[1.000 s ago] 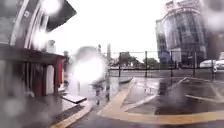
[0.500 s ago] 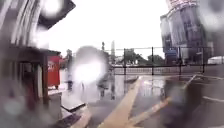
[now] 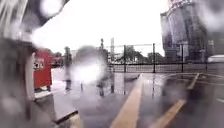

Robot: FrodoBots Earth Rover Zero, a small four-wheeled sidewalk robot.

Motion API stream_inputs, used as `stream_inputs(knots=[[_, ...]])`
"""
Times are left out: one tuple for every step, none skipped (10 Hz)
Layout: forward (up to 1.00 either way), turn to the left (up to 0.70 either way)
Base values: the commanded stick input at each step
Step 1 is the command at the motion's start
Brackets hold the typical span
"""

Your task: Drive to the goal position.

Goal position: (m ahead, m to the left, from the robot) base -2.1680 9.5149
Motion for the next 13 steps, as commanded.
stream_inputs(knots=[[0.0, 0.0], [0.21, 0.0], [1.0, 0.0], [1.0, 0.0], [1.0, 0.0], [1.0, 0.0], [1.0, 0.0], [1.0, 0.0], [1.0, 0.0], [1.0, 0.21], [1.0, 0.4], [1.0, 0.4], [1.0, 0.4]])
